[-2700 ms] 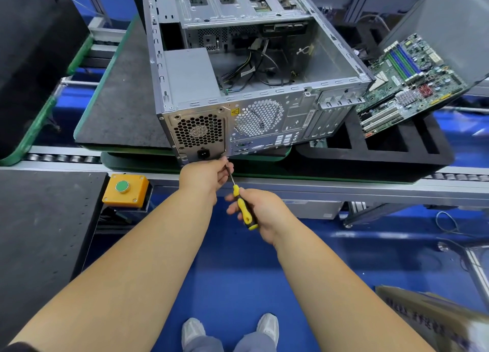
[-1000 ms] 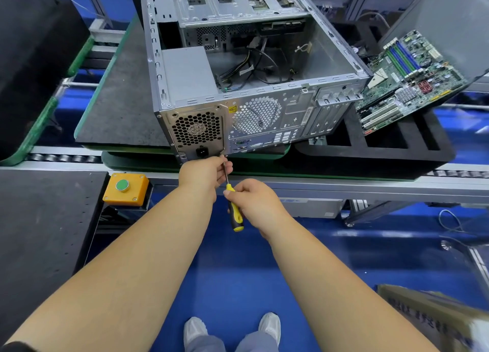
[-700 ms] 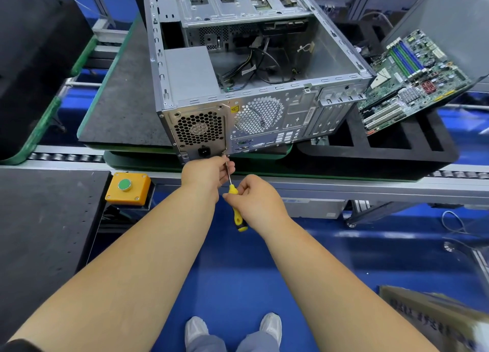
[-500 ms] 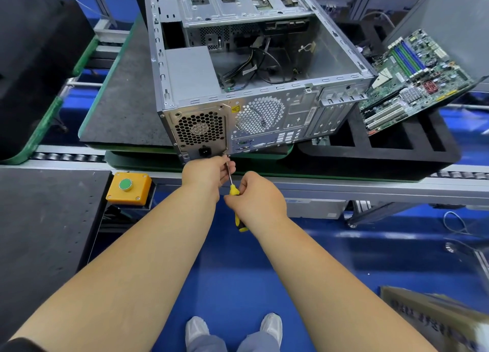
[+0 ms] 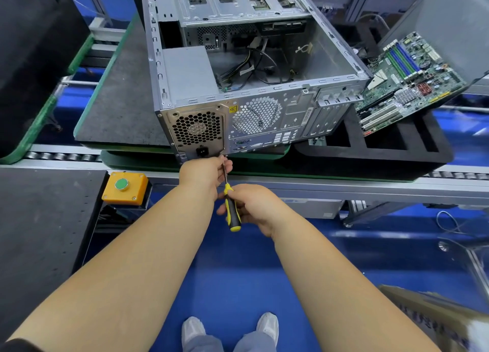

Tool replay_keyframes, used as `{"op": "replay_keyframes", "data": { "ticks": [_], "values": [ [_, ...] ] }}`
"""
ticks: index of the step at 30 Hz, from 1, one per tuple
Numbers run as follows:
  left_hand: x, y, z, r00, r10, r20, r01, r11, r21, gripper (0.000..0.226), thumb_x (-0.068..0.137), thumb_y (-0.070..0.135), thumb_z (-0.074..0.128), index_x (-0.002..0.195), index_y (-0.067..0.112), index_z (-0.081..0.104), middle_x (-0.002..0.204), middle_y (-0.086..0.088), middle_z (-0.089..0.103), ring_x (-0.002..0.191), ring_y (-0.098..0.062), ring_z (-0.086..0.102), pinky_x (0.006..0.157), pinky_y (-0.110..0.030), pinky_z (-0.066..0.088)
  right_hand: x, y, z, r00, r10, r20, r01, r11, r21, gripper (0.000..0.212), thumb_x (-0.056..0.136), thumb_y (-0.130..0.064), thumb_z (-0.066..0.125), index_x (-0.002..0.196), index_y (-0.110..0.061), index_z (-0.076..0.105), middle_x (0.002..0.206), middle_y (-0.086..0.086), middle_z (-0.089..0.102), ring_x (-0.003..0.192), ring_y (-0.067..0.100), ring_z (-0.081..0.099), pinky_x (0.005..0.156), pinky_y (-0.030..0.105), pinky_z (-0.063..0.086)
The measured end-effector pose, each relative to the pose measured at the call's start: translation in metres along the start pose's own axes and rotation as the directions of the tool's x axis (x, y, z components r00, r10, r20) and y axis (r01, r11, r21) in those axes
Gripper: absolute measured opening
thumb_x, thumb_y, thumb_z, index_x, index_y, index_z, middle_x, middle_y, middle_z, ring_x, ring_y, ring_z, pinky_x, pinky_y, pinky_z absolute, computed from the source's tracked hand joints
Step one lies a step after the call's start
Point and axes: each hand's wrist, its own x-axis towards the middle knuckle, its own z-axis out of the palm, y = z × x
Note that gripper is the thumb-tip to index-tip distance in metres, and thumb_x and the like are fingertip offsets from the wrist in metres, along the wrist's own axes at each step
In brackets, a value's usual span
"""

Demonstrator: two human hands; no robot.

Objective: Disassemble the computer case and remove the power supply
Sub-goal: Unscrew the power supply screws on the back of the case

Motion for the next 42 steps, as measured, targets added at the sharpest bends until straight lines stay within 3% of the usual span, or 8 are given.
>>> {"op": "replay_keyframes", "data": {
  "ticks": [7, 12, 18, 24, 29, 33, 36, 42],
  "values": [
    [-0.005, -0.001, -0.001, 0.999, 0.036, -0.012, -0.037, 0.996, -0.082, 0.021, 0.101, 0.012, 0.048, 0.083, 0.009, 0.057, 0.079, -0.004, 0.063, 0.068, -0.007, 0.060, 0.048, -0.012, 0.049, 0.001, 0.000, 0.000, 0.994, -0.061, -0.090, 0.053, 0.995, -0.087, 0.015, 0.099, -0.021, 0.055, 0.103, -0.010, 0.065, 0.071, 0.001, 0.072, 0.056, 0.003, 0.065, 0.052, 0.020, 0.049],
    [-0.006, -0.002, -0.003, 0.999, 0.044, -0.002, -0.044, 0.995, -0.088, 0.019, 0.100, 0.012, 0.049, 0.083, 0.009, 0.057, 0.080, -0.004, 0.064, 0.069, -0.009, 0.061, 0.052, -0.014, 0.050, 0.008, 0.005, 0.008, 0.955, -0.145, -0.259, 0.073, 0.960, -0.270, 0.012, 0.086, -0.031, 0.066, 0.082, -0.020, 0.065, 0.062, -0.003, 0.069, 0.075, 0.020, 0.072, 0.072, 0.040, 0.056],
    [-0.006, -0.003, -0.003, 0.998, 0.059, 0.003, -0.059, 0.996, -0.073, 0.010, 0.098, 0.011, 0.054, 0.103, 0.004, 0.059, 0.080, -0.005, 0.064, 0.069, -0.009, 0.061, 0.054, -0.013, 0.051, 0.009, 0.005, 0.017, 0.864, -0.368, -0.343, 0.034, 0.723, -0.690, 0.017, 0.076, -0.031, 0.063, 0.078, -0.026, 0.047, 0.068, -0.006, 0.056, 0.066, 0.015, 0.055, 0.051, 0.029, 0.037],
    [-0.001, -0.003, -0.002, 0.998, 0.052, 0.022, -0.051, 0.997, -0.056, 0.024, 0.098, 0.012, 0.054, 0.117, -0.002, 0.058, 0.080, -0.004, 0.064, 0.069, -0.007, 0.061, 0.064, -0.017, 0.052, 0.013, 0.005, 0.021, 0.809, -0.495, -0.316, 0.004, 0.542, -0.840, 0.023, 0.082, -0.025, 0.060, 0.084, -0.024, 0.038, 0.069, -0.007, 0.040, 0.069, 0.022, 0.046, 0.047, 0.029, 0.021],
    [0.002, -0.003, -0.003, 0.999, 0.032, 0.014, -0.031, 0.998, -0.060, 0.009, 0.097, 0.012, 0.055, 0.096, 0.004, 0.059, 0.079, -0.003, 0.064, 0.063, -0.004, 0.062, 0.059, -0.014, 0.051, 0.016, 0.009, 0.020, 0.869, -0.389, -0.305, 0.042, 0.673, -0.738, 0.020, 0.082, -0.035, 0.062, 0.085, -0.025, 0.045, 0.073, -0.008, 0.051, 0.069, 0.017, 0.051, 0.049, 0.028, 0.030],
    [0.003, -0.001, -0.003, 1.000, 0.001, 0.014, 0.000, 0.999, -0.037, 0.017, 0.098, 0.015, 0.054, 0.082, 0.012, 0.057, 0.072, 0.001, 0.066, 0.067, -0.003, 0.061, 0.062, -0.018, 0.049, 0.009, 0.009, 0.016, 0.977, -0.116, -0.181, 0.065, 0.962, -0.265, 0.014, 0.092, -0.030, 0.057, 0.086, -0.018, 0.055, 0.077, 0.000, 0.058, 0.067, 0.014, 0.053, 0.057, 0.023, 0.043],
    [0.003, -0.002, -0.003, 1.000, -0.004, 0.006, 0.005, 0.999, -0.036, 0.016, 0.098, 0.016, 0.055, 0.083, 0.013, 0.059, 0.057, 0.006, 0.068, 0.070, -0.004, 0.062, 0.058, -0.024, 0.047, 0.004, 0.007, 0.013, 0.996, -0.001, -0.091, 0.005, 0.999, 0.037, 0.026, 0.102, -0.028, 0.043, 0.102, -0.012, 0.063, 0.074, 0.004, 0.066, 0.062, 0.017, 0.057, 0.064, 0.029, 0.048],
    [0.002, -0.006, -0.007, 0.999, 0.043, 0.012, -0.042, 0.992, -0.119, 0.008, 0.096, 0.012, 0.057, 0.091, 0.008, 0.063, 0.080, -0.004, 0.070, 0.067, -0.006, 0.067, 0.052, -0.015, 0.053, 0.004, 0.011, 0.008, 0.973, -0.155, -0.171, 0.134, 0.982, -0.130, 0.017, 0.098, -0.027, 0.054, 0.100, -0.015, 0.067, 0.066, -0.004, 0.066, 0.051, -0.001, 0.056, 0.049, 0.015, 0.043]
  ]
}}
